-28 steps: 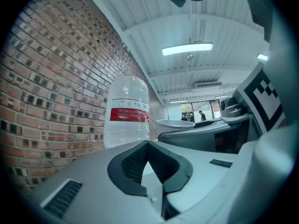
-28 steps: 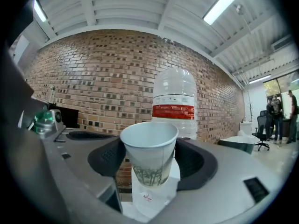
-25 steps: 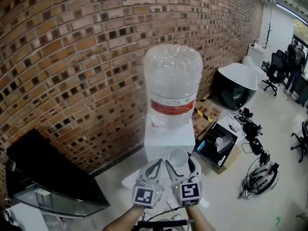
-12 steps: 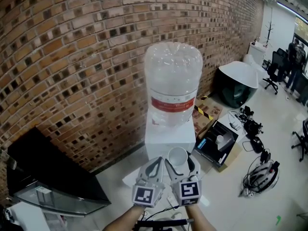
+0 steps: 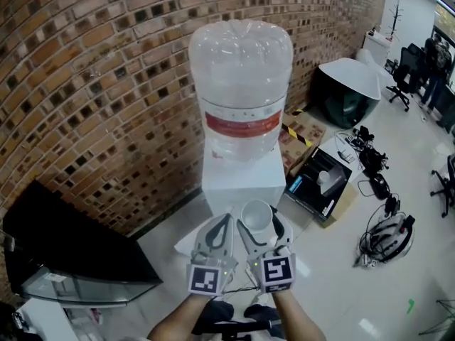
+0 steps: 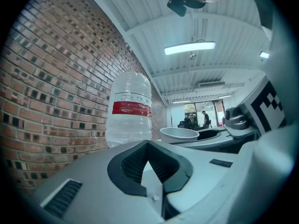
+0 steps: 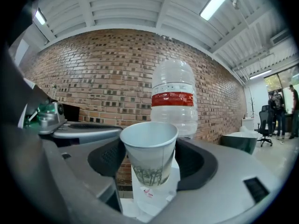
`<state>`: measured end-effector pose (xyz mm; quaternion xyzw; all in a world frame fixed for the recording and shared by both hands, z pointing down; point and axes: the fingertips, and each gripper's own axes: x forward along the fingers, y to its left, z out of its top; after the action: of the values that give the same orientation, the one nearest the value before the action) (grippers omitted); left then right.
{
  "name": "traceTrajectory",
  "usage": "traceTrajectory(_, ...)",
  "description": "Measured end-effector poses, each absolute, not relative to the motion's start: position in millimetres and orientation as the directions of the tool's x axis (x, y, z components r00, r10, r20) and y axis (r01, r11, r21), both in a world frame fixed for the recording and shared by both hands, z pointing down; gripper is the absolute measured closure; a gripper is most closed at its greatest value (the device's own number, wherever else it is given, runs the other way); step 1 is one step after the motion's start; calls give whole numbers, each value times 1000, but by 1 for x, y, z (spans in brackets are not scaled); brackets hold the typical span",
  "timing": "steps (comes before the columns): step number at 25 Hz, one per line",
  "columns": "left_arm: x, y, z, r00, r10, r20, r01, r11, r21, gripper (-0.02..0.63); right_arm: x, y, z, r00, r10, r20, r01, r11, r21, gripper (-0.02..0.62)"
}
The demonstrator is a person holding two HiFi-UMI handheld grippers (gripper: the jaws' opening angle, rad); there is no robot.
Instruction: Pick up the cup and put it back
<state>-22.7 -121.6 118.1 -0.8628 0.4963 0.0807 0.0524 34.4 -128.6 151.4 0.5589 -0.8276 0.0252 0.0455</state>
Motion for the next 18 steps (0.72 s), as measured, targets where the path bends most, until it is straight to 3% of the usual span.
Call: traceTrajectory(18, -35, -172, 422, 471, -870, -148, -881, -472, -30, 615, 19, -174, 453, -403, -901, 164, -909, 415, 46, 259)
